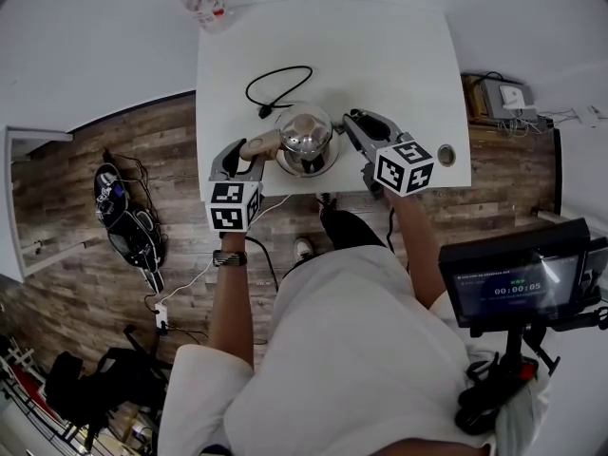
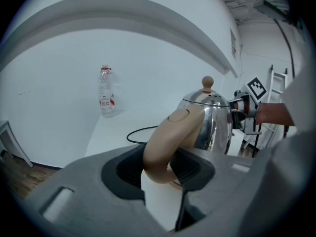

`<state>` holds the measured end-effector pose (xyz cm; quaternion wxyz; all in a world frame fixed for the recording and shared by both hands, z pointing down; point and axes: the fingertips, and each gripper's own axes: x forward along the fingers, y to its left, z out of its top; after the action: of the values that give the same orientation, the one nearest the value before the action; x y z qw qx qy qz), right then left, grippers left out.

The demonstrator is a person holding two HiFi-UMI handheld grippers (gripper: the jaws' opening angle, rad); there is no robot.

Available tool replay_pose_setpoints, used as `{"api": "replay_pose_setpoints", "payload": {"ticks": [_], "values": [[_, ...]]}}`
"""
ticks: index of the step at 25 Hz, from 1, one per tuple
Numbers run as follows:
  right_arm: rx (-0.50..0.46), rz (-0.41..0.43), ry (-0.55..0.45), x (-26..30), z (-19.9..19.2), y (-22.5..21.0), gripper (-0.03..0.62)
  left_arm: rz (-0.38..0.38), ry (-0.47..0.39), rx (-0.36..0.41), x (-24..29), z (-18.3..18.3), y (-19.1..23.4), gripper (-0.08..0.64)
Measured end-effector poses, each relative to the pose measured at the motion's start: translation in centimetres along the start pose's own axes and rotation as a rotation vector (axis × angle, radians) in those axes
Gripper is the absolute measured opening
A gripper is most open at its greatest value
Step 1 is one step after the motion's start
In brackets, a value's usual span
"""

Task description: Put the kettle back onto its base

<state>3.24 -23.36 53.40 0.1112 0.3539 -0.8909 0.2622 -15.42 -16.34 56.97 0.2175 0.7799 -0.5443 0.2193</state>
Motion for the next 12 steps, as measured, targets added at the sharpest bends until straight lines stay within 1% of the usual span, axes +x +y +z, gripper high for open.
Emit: {"api": "replay_pose_setpoints", "payload": {"ticks": [5, 12], "values": [[0.014, -0.013, 0.007, 0.06, -0.4, -0.42, 0.078, -0.006, 0.018, 0.0, 0.41, -0.43, -0.22, 0.16], [0.034, -0.018, -0.01, 0.02, -0.34, -0.39, 0.075, -0.001, 0.011, -0.014, 0.48, -0.42, -0.11, 0.161]]}}
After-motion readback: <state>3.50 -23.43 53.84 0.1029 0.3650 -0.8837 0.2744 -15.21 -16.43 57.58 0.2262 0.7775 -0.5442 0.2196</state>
